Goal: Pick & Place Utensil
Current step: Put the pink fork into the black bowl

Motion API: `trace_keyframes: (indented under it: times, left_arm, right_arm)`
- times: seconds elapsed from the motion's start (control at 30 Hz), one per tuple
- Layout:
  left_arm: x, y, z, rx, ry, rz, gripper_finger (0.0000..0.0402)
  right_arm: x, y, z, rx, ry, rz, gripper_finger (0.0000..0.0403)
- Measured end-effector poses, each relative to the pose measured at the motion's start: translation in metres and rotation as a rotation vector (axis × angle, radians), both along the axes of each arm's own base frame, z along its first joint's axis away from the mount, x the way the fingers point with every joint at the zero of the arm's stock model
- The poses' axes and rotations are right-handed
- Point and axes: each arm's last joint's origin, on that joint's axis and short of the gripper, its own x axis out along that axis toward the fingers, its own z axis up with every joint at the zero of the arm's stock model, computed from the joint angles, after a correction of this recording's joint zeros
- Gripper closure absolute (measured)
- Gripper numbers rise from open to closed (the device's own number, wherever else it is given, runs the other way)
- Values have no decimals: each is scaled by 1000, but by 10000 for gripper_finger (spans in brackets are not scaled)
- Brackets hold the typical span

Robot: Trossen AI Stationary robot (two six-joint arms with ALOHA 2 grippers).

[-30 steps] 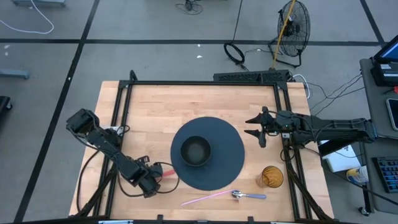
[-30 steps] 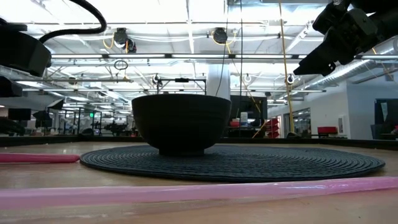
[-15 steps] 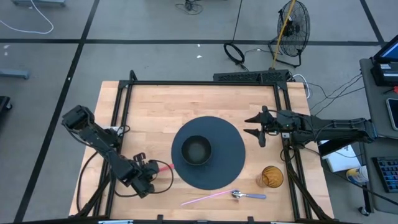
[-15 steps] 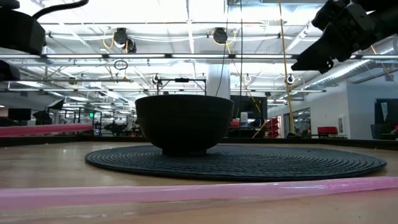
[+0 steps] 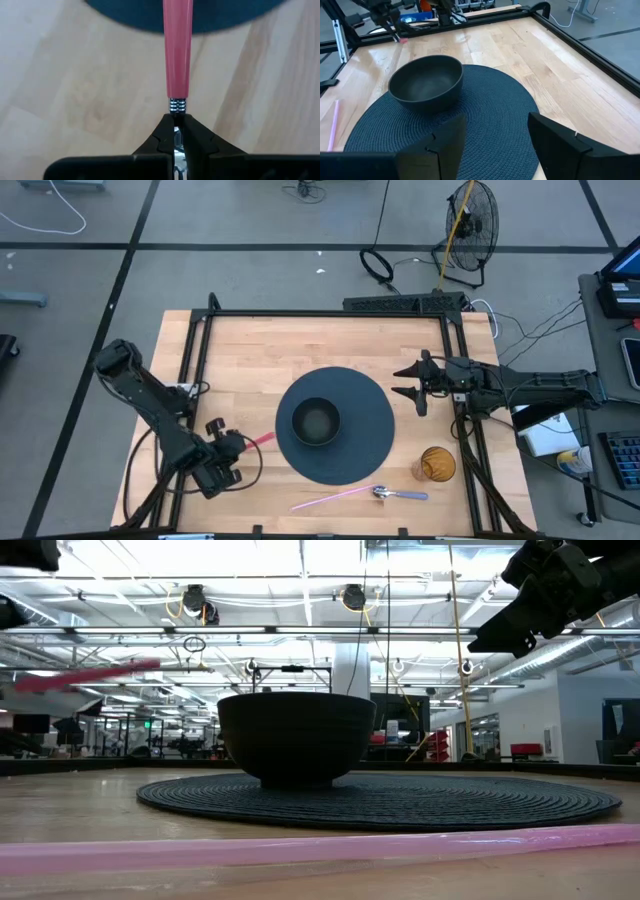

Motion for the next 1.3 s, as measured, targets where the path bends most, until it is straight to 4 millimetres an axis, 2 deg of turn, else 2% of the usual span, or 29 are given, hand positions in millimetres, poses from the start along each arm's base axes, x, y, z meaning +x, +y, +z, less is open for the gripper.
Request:
trace_keyframes:
  times: [0.5,0.8,0.93,1.1,1.3]
  left_arm:
    - [-11,13,24,202,-304,33,387]
    - [-27,38,54,263,-487,-19,388]
    - [-37,53,53,281,-554,-14,388]
    - [-46,67,41,280,-646,-16,386]
    - [-46,77,28,267,-737,-35,388]
  right_arm:
    - [0,0,0,2,-1,-1,193]
    - [0,0,0,9,-2,-3,193]
    - [0,0,0,9,-2,-3,193]
    - [0,0,0,8,-2,-4,193]
    - [0,0,1,8,-10,-4,193]
